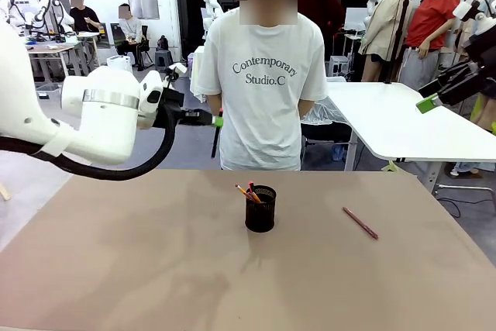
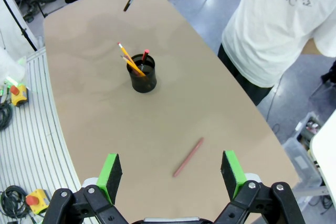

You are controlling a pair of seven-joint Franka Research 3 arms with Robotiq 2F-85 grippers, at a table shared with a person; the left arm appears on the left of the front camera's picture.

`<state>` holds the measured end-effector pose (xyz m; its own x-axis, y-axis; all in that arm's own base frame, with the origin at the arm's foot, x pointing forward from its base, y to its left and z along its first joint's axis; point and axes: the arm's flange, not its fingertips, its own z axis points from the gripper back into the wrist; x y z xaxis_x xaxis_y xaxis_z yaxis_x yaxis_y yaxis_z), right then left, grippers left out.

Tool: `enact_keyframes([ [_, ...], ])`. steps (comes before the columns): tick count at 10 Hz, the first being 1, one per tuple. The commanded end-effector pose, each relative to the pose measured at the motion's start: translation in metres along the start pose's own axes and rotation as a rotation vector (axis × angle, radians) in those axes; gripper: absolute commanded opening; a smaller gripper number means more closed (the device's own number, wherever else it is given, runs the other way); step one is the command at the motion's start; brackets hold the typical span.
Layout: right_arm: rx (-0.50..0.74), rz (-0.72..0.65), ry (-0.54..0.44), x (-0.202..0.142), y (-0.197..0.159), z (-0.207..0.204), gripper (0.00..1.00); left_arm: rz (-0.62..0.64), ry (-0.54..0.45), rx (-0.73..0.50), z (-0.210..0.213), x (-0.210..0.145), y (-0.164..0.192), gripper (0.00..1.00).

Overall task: Place the pens into the pen holder.
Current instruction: Pick up a writing instrument from the table and place it into the Pen holder.

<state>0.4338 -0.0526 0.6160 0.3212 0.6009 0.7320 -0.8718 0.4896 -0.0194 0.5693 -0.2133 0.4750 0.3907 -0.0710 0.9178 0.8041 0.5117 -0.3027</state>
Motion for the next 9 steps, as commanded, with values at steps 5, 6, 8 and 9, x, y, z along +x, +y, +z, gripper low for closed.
enact_keyframes([
  [5, 0.0, 0.001, -0.012, 0.002, 0.001, 0.001, 1.0, -0.295, -0.163, -0.427, -0.016, -0.032, -0.033, 0.0],
  [6, 0.0, 0.001, -0.012, 0.002, 0.001, 0.001, 1.0, -0.323, -0.174, -0.411, -0.033, -0.039, -0.038, 0.0],
  [8, 0.0, 0.001, -0.012, 0.002, 0.001, 0.001, 1.0, -0.339, -0.265, -0.33, -0.062, -0.042, -0.048, 0.0],
  [9, 0.0, 0.001, -0.012, 0.002, 0.001, 0.001, 1.0, -0.341, -0.26, -0.31, -0.072, -0.046, -0.052, 0.0],
])
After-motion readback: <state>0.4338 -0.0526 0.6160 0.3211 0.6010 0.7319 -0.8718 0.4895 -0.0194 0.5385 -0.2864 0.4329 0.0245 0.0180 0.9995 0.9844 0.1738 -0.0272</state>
